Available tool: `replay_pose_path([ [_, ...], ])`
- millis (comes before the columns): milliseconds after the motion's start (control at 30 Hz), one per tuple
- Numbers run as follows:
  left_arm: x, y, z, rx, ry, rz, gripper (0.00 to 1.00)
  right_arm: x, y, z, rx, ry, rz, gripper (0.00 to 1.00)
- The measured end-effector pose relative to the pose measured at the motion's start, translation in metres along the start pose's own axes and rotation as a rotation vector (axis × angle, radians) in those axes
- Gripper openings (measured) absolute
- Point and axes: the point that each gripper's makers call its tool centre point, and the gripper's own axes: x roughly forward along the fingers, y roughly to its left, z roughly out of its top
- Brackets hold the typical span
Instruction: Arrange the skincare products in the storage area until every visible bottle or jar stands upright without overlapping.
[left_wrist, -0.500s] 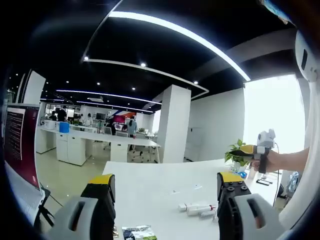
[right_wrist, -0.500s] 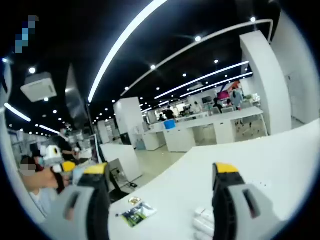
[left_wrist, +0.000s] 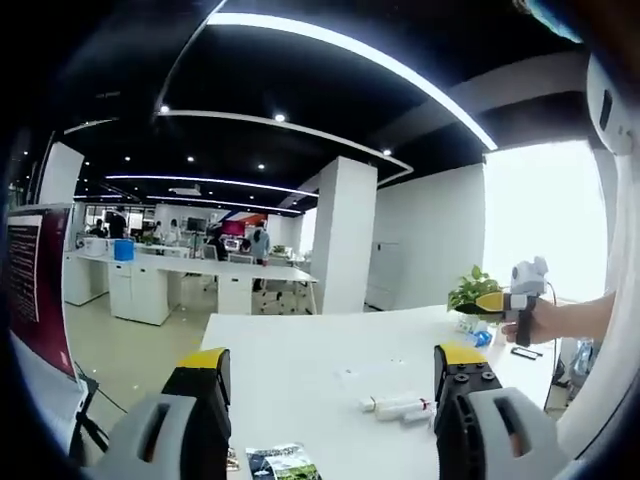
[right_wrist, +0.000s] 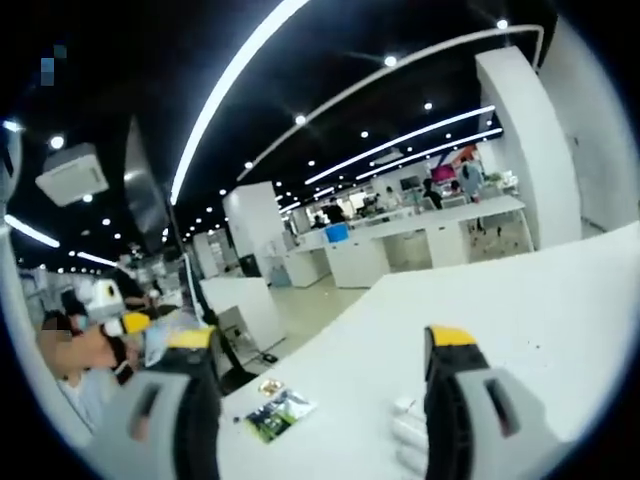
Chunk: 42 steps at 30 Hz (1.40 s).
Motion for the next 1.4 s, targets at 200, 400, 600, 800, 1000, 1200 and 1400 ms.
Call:
replay_pose_path([
  [200,0.008,-0.01,0.011,0.032,-0.004,-0.011,0.86,-0.009,-0.032,-0.008,-0.012,0.045,-0.053,0.78],
  [400,0.0,0.0,0.009,0.017,-0.006,0.041,0.86,0.002,-0.06,-0.021,-0.026,0.098,-0.075,0.74],
  [600,-0.018,0.01,0.005,0.002,-0.013,0.114,0.86,0.042,-0.096,-0.046,-0.08,0.233,-0.058,0.66],
  [800,-0.035,0.02,0.004,-0.008,-0.023,0.176,0.86,0.074,-0.132,-0.073,-0.216,0.397,-0.052,0.63],
  [1000,-0.05,0.029,0.008,0.0,-0.021,0.228,0.86,0.102,-0.149,-0.083,-0.258,0.49,-0.031,0.61],
  [1200,-0.057,0.033,0.007,0.002,-0.016,0.255,0.86,0.118,-0.155,-0.095,-0.351,0.572,0.016,0.6],
  [1400,-0.054,0.029,0.005,0.006,-0.004,0.248,0.86,0.126,-0.165,-0.103,-0.402,0.634,0.028,0.6],
])
